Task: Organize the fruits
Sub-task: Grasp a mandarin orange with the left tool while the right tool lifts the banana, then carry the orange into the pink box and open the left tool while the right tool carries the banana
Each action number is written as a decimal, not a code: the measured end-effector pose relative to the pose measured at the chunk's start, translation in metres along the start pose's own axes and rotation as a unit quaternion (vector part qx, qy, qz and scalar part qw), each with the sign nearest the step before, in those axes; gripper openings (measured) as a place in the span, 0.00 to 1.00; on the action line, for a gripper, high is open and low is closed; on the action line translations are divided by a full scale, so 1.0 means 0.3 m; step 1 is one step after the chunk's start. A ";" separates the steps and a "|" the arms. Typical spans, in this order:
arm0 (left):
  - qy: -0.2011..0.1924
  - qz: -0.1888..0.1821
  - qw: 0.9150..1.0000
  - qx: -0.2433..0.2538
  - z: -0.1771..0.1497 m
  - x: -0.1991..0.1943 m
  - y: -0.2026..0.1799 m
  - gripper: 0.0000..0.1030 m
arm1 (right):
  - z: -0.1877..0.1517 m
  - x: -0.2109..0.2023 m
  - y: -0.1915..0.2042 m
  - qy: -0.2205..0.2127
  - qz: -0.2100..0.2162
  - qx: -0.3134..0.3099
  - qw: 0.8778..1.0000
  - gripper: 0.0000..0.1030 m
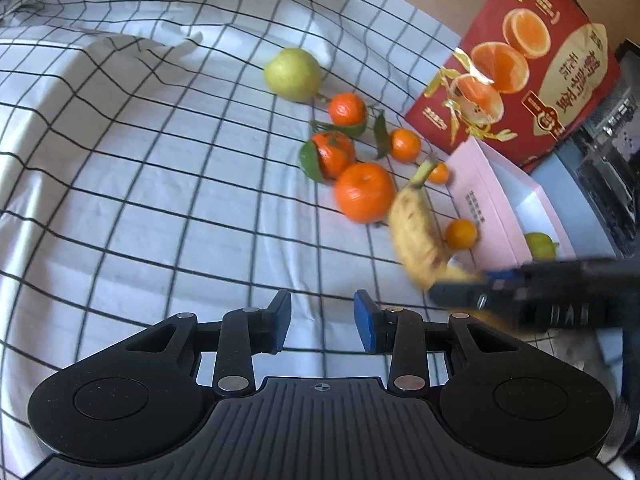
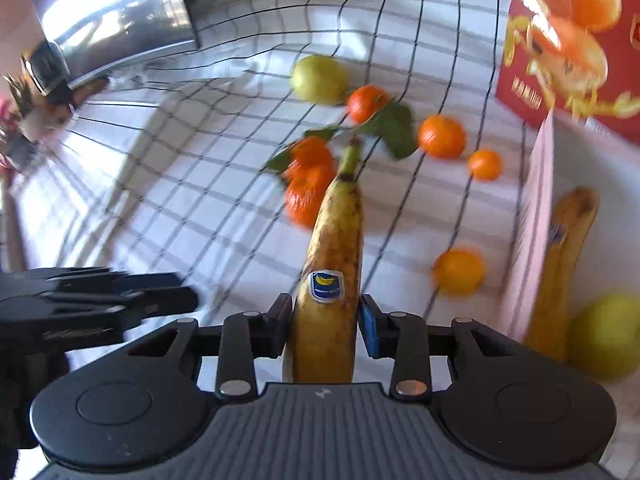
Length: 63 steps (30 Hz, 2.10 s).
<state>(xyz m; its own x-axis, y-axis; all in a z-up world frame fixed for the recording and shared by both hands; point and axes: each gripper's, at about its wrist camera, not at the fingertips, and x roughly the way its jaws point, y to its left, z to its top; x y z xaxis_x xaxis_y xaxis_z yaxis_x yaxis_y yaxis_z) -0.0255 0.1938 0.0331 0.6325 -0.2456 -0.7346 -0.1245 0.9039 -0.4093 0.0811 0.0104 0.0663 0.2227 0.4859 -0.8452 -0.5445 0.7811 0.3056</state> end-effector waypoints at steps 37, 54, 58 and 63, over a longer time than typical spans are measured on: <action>-0.018 0.088 0.971 0.220 0.160 0.228 -0.352 0.48 | -0.430 -0.248 -0.020 -0.125 -0.115 -0.040 0.985 0.61; 0.009 0.088 0.978 0.188 0.184 0.300 -0.282 0.52 | -0.450 -0.235 -0.013 -0.132 -0.125 -0.041 0.983 0.63; -0.008 0.069 0.984 0.165 0.167 0.231 -0.268 0.52 | -0.431 -0.223 0.014 -0.145 -0.129 -0.068 0.979 0.63; -0.021 0.036 0.989 0.141 0.101 0.080 -0.244 0.52 | -0.376 -0.178 0.037 -0.130 -0.091 -0.082 0.984 0.63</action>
<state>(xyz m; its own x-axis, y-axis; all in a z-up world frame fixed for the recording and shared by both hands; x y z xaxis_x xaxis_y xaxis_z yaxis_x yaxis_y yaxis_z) 0.0220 0.1324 0.0620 0.6615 -0.1680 -0.7309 0.0438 0.9816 -0.1859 -0.0279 -0.0512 0.0653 0.5164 0.4433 -0.7327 -0.5944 0.8015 0.0660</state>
